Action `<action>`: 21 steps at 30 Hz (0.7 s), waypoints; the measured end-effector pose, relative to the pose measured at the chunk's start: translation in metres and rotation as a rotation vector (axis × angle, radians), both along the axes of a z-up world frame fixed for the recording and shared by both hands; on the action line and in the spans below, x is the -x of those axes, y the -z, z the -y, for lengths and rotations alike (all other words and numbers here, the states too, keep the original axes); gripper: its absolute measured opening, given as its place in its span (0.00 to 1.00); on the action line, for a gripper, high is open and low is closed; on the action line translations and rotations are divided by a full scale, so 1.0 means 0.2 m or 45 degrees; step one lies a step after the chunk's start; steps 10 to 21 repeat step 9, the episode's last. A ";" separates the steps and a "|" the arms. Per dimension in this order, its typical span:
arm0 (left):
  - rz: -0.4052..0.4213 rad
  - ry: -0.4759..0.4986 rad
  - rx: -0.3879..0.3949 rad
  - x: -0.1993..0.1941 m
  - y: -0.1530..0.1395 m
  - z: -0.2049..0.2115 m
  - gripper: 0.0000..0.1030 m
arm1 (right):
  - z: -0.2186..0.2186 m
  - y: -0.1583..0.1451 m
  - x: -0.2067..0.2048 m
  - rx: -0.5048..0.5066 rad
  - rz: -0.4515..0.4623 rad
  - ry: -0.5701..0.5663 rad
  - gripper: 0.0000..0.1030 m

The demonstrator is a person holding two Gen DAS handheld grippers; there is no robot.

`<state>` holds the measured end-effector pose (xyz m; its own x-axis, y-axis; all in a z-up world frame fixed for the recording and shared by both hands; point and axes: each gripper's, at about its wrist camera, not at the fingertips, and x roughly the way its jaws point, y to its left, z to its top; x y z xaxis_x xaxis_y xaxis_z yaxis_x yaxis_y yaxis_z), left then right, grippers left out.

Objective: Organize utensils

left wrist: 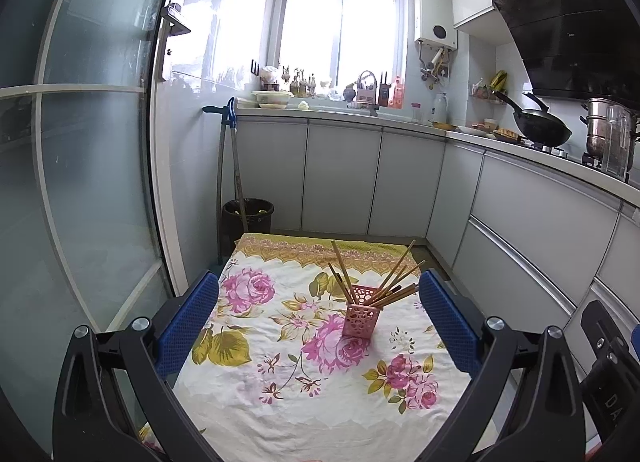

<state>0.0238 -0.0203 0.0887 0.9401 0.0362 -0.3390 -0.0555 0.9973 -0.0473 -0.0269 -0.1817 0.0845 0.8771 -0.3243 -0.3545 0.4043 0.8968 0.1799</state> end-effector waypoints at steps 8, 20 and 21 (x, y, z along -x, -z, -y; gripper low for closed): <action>-0.009 0.016 -0.007 -0.01 -0.01 0.02 0.93 | 0.00 0.00 0.01 -0.002 0.006 -0.006 0.94; -0.014 0.021 -0.004 -0.01 -0.01 0.02 0.93 | 0.00 0.00 0.01 -0.002 0.006 -0.006 0.94; -0.014 0.021 -0.004 -0.01 -0.01 0.02 0.93 | 0.00 0.00 0.01 -0.002 0.006 -0.006 0.94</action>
